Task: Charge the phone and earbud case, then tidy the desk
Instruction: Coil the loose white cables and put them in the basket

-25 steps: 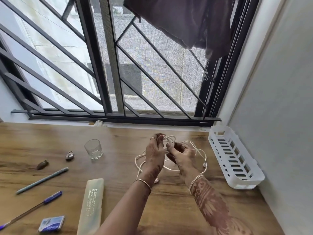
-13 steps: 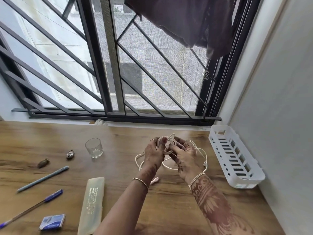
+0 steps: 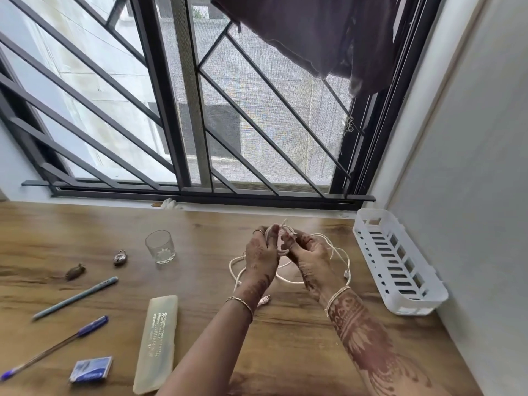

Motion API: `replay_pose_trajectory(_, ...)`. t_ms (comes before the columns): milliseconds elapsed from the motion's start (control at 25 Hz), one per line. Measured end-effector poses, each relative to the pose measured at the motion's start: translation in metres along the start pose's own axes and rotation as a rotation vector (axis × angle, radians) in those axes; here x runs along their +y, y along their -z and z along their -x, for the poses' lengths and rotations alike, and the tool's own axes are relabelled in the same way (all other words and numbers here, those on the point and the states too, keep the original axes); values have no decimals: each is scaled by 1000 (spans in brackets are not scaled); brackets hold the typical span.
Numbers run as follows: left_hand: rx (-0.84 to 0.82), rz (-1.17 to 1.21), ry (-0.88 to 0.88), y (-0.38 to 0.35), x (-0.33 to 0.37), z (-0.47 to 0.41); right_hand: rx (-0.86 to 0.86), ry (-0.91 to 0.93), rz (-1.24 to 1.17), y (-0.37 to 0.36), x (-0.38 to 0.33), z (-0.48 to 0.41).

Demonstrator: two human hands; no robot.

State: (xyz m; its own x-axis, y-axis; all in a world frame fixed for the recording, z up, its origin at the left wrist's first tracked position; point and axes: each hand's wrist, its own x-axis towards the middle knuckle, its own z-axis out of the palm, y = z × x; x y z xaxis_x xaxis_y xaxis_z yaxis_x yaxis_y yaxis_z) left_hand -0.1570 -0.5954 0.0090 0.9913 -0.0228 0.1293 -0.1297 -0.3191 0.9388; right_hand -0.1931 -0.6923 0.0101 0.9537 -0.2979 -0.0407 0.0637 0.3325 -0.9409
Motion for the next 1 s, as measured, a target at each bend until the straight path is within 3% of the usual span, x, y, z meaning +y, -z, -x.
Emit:
replay_pose_trajectory(160, -80, 27, 0, -5, -7, 2, 134, 3, 208, -2, 6, -3)
replay_pose_trajectory(320, -84, 16, 70, -1, -5, -1, 276, 136, 362, 0, 10, 0)
replay_pose_trajectory(720, -5, 50, 172, -8, -6, -8, 368, 119, 120, -6, 8, 4)
replay_pose_trajectory(840, -78, 37, 154, -6, -6, -10, 416, 68, 143, 0, 14, 0)
replay_pose_trajectory(920, -155, 134, 179, -4, -2, -11, 445, 51, 158, 4, 12, 0)
replay_pose_trajectory(1000, -209, 293, 268, -2, 4, -10, 393, 3, 15, 6, 5, 0)
